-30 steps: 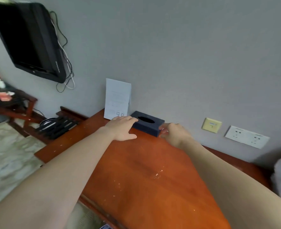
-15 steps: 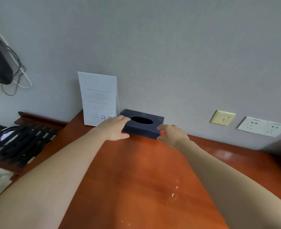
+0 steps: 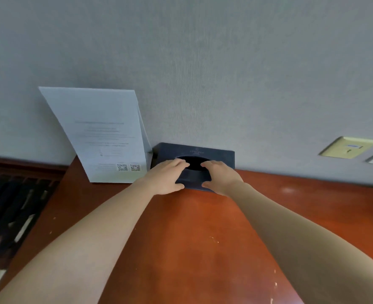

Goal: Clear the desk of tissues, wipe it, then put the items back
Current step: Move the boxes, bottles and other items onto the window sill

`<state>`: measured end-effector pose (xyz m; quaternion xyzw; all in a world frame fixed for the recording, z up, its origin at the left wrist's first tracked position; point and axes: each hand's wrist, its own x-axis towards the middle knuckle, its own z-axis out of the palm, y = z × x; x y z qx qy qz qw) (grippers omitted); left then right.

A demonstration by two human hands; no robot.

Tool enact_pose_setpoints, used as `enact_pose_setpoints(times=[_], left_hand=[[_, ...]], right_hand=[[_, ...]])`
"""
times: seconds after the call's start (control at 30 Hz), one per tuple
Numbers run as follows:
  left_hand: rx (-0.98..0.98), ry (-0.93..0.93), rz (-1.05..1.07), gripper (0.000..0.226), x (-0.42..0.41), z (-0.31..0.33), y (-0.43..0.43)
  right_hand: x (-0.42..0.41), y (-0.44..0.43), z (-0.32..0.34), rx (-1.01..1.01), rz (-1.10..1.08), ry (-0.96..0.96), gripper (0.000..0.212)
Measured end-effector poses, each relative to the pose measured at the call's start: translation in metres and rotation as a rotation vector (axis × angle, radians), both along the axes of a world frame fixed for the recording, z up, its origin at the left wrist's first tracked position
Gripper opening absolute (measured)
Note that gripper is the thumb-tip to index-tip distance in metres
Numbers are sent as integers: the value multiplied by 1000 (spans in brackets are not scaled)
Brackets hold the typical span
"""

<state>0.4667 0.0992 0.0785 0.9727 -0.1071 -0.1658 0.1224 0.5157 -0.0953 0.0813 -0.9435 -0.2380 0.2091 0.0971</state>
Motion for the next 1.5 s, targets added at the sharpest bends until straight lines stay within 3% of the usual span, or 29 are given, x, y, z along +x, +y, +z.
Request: enact_pose_setpoints(times=[0.07,0.2,0.37,0.63,0.83,1.27,1.5], left_hand=[[22,-4,-27,72,10,-15,2],[253,-135,-58,60,14,-39,-2],[337,-210,-139,53,3,-33,-7],[306,-241,-259,55,-98,-8,-64],[211,-273,-258,56,-144,40,-116],[168,-424,-362,56,-199,108,-300],[100,-424,-476,53,-212,131,-417]], right_hand=[[4,1,-15,-47,20,-24,65],[0,0,-33,-104,47,-166,59],[-12,-10,-27,-86,51,-154,56],[-133,-90,-10,90,-94,-102,56],[-199,-148,26,224,-267,-213,54],[-278,-338,97,44,-233,-482,54],[-320,-454,119,-10,-320,-515,55]])
